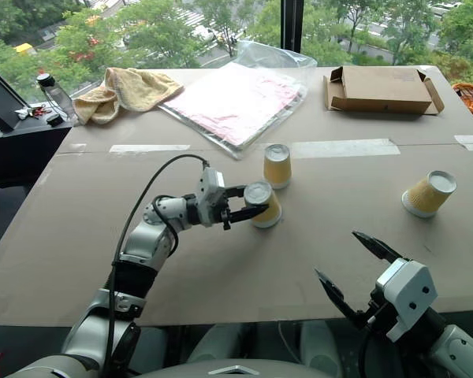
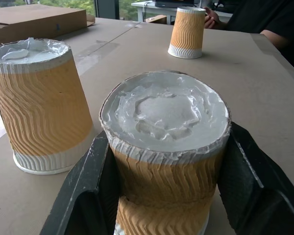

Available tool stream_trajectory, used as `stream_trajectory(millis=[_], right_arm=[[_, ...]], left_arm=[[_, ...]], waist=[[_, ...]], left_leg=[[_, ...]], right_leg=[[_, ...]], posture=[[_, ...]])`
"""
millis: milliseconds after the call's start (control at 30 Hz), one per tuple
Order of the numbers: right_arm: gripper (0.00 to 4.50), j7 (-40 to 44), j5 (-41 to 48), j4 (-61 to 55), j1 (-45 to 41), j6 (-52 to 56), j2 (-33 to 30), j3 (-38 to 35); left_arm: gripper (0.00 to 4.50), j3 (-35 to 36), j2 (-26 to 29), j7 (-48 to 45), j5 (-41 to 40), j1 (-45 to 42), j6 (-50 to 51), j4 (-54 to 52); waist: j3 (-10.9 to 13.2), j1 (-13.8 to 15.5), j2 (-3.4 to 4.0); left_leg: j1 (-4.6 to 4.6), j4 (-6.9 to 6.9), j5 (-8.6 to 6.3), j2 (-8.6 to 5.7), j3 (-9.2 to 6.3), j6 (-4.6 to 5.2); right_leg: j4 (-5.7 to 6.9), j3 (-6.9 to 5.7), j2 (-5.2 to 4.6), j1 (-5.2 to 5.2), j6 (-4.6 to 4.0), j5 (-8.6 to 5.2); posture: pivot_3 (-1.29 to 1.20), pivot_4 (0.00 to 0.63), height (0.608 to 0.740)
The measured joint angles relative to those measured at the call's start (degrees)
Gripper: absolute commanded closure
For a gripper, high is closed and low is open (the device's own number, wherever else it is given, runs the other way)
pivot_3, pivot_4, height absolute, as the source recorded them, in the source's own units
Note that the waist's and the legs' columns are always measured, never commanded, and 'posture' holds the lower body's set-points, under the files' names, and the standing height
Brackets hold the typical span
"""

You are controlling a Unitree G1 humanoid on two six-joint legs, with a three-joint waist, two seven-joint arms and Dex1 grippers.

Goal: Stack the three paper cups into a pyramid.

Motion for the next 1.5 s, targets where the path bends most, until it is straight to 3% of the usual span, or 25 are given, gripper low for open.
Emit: stream_trajectory(millis=[67, 200, 267, 533, 633, 700, 800, 1000, 1133, 1500], right_arm=[[0.0, -0.1, -0.2, 0.0, 0.1, 0.0, 0.0, 0.0], [0.0, -0.5, -0.4, -0.2, 0.1, 0.0, 0.1, 0.0], [0.0, -0.8, -0.4, -0.3, 0.0, 0.0, 0.1, 0.0], [0.0, -5.2, 1.0, 0.4, -11.1, 5.4, 0.0, 0.4], [0.0, -11.2, -0.2, 5.6, -27.3, 17.1, -2.2, 3.1], [0.0, -12.1, -0.2, 10.1, -33.6, 20.8, -2.7, 4.4], [0.0, -11.9, 0.4, 22.8, -50.0, 26.0, -2.4, 7.4], [0.0, -7.4, 0.5, 38.3, -66.7, 28.1, -0.1, 14.2], [0.0, -1.7, 0.3, 49.4, -75.4, 27.7, 2.1, 18.3], [0.0, 8.5, -4.0, 70.5, -87.5, 19.9, 7.3, 23.6]], left_arm=[[2.43, -0.1, -0.4, -0.1, 0.3, -0.1, -0.8, 0.5], [0.57, -0.6, -0.6, -0.9, 0.7, -0.3, -2.1, 1.6], [0.25, -1.0, -0.8, -1.4, 0.9, -0.3, -2.1, 1.9], [0.25, 2.3, 2.4, -3.2, -2.5, 4.0, -0.6, -0.4], [0.25, 6.7, 7.3, -3.4, -6.7, 7.1, 3.8, -8.4], [0.25, 8.7, 8.9, -3.2, -7.6, 9.0, 4.2, -11.2], [0.25, 11.9, 10.8, -2.5, -9.5, 15.6, 4.7, -15.4], [0.25, 18.0, 16.8, -3.0, -18.5, 21.9, 14.4, -23.7], [0.25, 20.9, 17.6, -1.9, -22.2, 24.8, 17.6, -28.2], [0.25, 26.7, 19.9, -2.0, -26.2, 30.9, 20.0, -32.4]], waist=[[0.0, 0.0, 0.0], [0.0, 0.0, 0.0], [0.0, 0.0, 0.0], [0.0, -0.8, 0.0], [0.0, -1.5, -0.02], [0.0, -1.5, -0.01], [0.0, -2.4, 0.05], [0.1, -1.8, 0.04], [0.1, -1.9, 0.03], [0.1, -2.8, 0.06]], left_leg=[[0.0, 0.01, 0.0, 0.0, 0.0, 0.0], [0.0, 0.02, 0.0, -0.01, -0.01, 0.0], [0.0, 0.02, 0.0, -0.01, 0.0, 0.0], [0.02, 0.01, 0.0, 0.04, -0.02, 0.0], [0.03, 0.05, 0.01, 0.02, 0.01, 0.0], [0.03, 0.04, 0.0, 0.03, 0.0, -0.01], [0.02, -0.04, 0.01, 0.04, 0.05, 0.0], [-0.33, -0.09, 0.01, 0.08, -0.13, -0.03], [-0.31, -0.08, 0.01, 0.06, -0.06, -0.02], [-0.3, -0.14, 0.01, 0.07, -0.02, -0.04]], right_leg=[[0.0, 0.0, 0.0, 0.01, 0.0, 0.0], [0.0, -0.02, 0.01, 0.01, 0.0, 0.0], [0.0, -0.02, 0.01, 0.01, 0.0, 0.0], [0.02, 0.02, -0.02, 0.0, 0.0, 0.0], [0.01, 0.08, -0.07, 0.0, -0.07, 0.04], [-0.01, 0.07, -0.05, 0.0, -0.07, 0.05], [0.01, 0.18, -0.07, -0.12, -0.11, 0.07], [0.01, 0.05, -0.05, -0.45, -0.12, 0.07], [-0.03, 0.1, -0.08, -0.44, -0.13, 0.08], [0.02, 0.15, -0.06, -0.52, -0.14, 0.08]], posture=[[0.0, 0.15, 0.74], [0.0, 0.15, 0.74], [0.0, 0.15, 0.74], [0.0, 0.15, 0.74], [0.0, 0.15, 0.74], [0.0, 0.15, 0.74], [0.0, 0.15, 0.74], [0.0, 0.15, 0.74], [0.0, 0.15, 0.74], [0.0, 0.15, 0.74]])
